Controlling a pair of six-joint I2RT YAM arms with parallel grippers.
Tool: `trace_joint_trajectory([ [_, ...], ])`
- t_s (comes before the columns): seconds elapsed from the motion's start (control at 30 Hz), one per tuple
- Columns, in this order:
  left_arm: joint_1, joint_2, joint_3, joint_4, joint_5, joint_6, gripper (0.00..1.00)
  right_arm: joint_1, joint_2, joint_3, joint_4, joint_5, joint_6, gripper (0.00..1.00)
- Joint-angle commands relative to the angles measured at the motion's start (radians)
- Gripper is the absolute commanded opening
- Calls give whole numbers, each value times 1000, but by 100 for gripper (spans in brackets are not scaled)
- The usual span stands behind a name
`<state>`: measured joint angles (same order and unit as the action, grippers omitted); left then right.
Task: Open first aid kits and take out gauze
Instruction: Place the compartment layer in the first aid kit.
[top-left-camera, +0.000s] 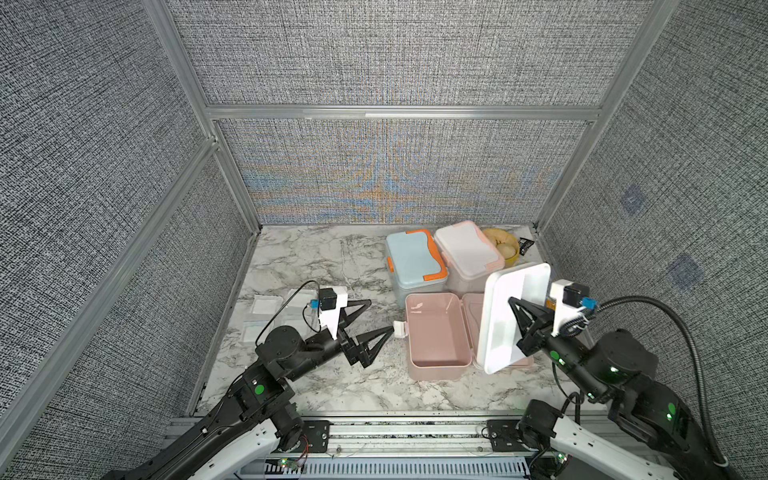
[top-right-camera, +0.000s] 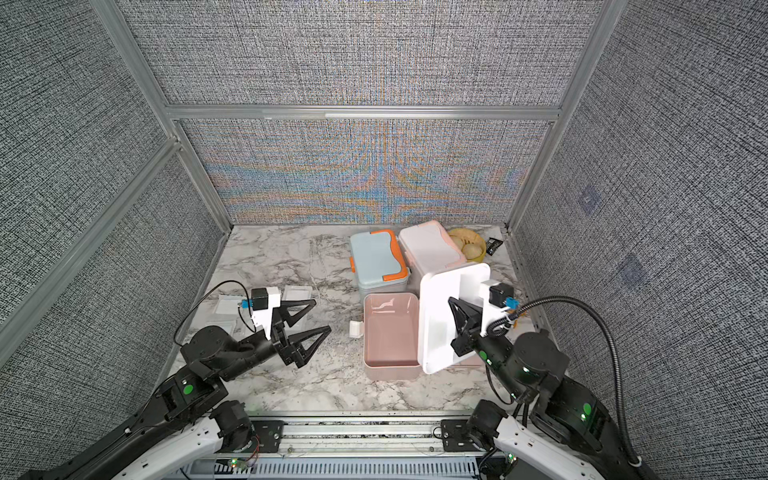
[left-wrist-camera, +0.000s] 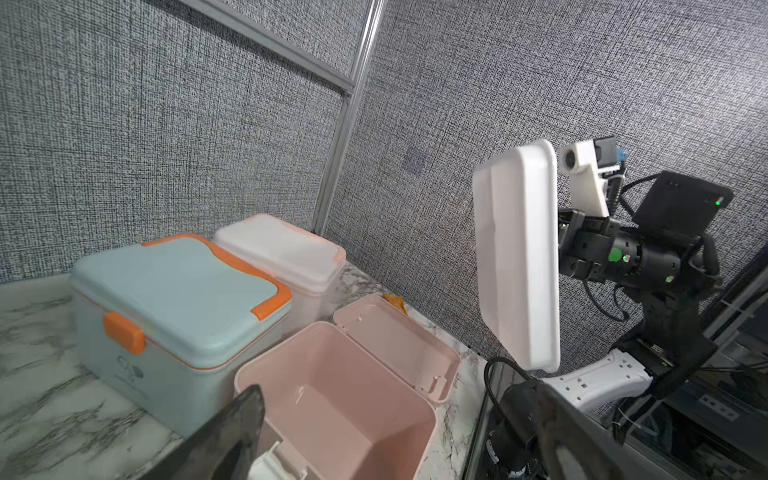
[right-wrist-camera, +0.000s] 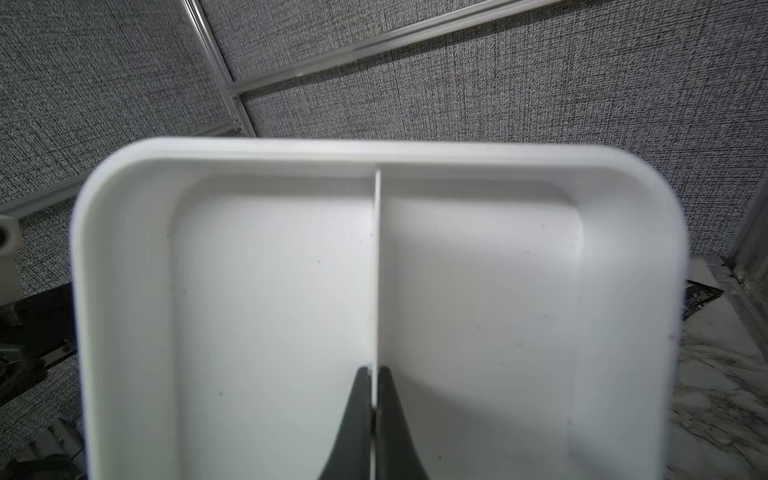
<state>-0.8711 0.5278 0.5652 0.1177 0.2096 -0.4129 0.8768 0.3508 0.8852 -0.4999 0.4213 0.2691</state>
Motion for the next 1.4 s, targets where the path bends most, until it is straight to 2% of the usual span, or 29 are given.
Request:
trace_joint_trajectory([
  [0.0,-2,-34,-52,104,-40,20,100,0,-110,-66,74,78,-4,0],
  [0.17,-1,-64,-111,180,-62,8,100,1,-221,-125,75,102,10,0],
  [0.4,0,16,-67,182,-45,-1,100,1,-167,-111,90,88,24,0],
  [0.63,-1,191,126,5,2,9,100,1,82,-1,86,3,54,0],
  [0.8,-1,247,167,-28,1,22,100,1,280,101,47,-40,82,0],
  [1.0,-2,245,103,26,-11,-3,100,-2,519,227,-63,-55,155,0],
  [1.37,-1,148,-49,92,-98,-39,100,-16,856,295,-113,-238,237,0],
])
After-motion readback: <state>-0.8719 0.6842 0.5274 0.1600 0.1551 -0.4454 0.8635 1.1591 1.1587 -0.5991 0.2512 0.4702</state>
